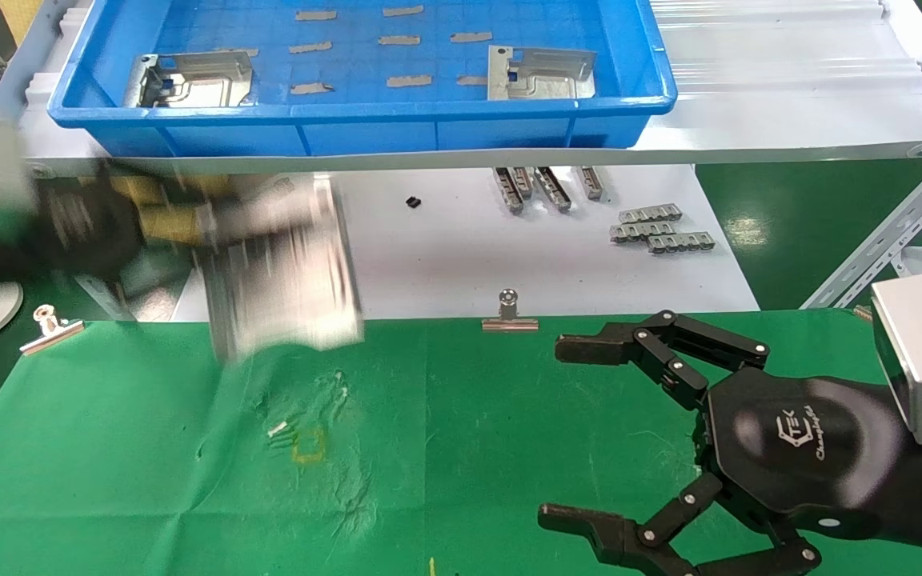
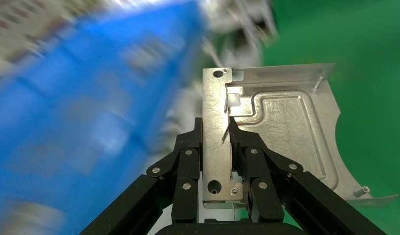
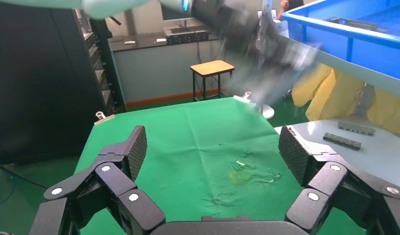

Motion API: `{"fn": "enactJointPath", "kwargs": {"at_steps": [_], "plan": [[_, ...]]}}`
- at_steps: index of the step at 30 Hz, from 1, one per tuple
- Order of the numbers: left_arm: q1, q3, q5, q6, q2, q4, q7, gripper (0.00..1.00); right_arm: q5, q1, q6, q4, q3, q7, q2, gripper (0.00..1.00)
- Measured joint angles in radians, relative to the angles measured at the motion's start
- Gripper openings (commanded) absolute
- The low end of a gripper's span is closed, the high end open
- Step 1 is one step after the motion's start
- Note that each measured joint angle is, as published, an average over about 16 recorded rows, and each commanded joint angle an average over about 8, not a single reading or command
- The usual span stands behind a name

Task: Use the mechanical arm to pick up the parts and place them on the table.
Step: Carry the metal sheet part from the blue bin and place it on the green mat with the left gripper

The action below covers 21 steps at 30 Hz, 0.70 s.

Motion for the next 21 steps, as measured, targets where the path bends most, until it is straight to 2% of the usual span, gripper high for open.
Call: {"fn": "enactJointPath", "kwargs": {"at_steps": [6, 13, 14, 15, 21], "plan": [[0.096, 0.082, 0.048, -0.034, 0.004, -0.015, 0.148, 0.00, 0.000, 0.000, 0.000, 0.000, 0.000, 0.000, 0.000, 1.00], [0.122, 0.127, 0.104, -0.092, 0.056, 0.086, 0.278, 0.00, 0.000, 0.000, 0.000, 0.000, 0.000, 0.000, 0.000, 1.00], [0.122, 0.130, 0.110, -0.098, 0.063, 0.102, 0.293, 0.04, 0.000, 0.000, 0.000, 0.000, 0.000, 0.000, 0.000, 1.00], [0.120, 0.132, 0.114, -0.103, 0.070, 0.117, 0.306, 0.13, 0.000, 0.000, 0.000, 0.000, 0.000, 0.000, 0.000, 1.00], [0.104, 0.137, 0.126, -0.109, 0.101, 0.198, 0.353, 0.87, 0.000, 0.000, 0.000, 0.000, 0.000, 0.000, 0.000, 1.00]]}}
